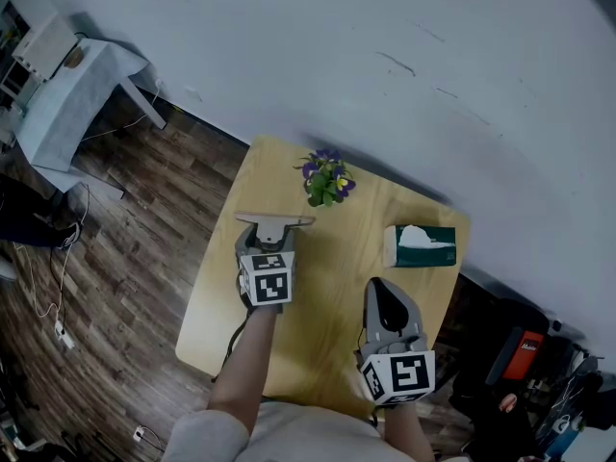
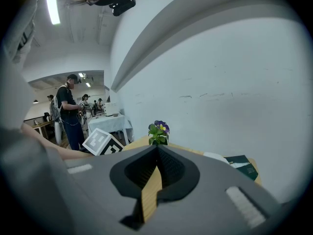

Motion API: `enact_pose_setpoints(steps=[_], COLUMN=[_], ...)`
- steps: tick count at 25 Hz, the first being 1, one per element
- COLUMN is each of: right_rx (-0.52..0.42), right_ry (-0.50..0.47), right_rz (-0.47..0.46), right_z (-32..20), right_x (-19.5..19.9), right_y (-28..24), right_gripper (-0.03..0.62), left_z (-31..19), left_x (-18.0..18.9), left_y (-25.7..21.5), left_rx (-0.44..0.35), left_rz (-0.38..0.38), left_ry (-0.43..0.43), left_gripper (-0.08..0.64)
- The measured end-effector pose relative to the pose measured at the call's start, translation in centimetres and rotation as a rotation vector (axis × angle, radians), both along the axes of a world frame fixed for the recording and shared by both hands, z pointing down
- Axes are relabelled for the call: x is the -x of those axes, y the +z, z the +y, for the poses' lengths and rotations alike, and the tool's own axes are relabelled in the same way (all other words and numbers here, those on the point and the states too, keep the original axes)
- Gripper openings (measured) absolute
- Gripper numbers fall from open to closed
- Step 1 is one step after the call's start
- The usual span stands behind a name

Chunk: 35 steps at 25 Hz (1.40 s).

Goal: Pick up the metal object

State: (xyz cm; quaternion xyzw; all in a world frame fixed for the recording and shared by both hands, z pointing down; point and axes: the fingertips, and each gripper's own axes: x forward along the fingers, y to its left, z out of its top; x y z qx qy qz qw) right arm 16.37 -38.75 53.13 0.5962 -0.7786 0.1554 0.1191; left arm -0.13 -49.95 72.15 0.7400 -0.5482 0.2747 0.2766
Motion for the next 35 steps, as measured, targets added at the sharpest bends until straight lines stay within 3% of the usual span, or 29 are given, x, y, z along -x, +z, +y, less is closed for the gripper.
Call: enact_pose_setpoints(steps=[8, 16, 35], right_rx=[-0.009, -0.039, -0.142], right_ry=[-0.008, -0.024, -0.067], right_rz=[0.003, -0.008, -0.02], right_z=[0.3, 0.9, 4.1], right_x=[0.3, 0.9, 2.5], right_y=[-0.5, -1.6, -5.6], right_gripper=[0.002, 0.002, 0.002], left_z=[0.2, 1.8, 8.1], left_x=[0.2, 0.3, 1.5], left_y=[-0.2, -2.5, -12.8], left_rx=[0.004, -0.015, -0.202], left_rz=[-0.015, 0.03, 0.126], left_ry=[0.017, 0.056, 0.089], left_gripper=[0.305, 0.305, 0.305])
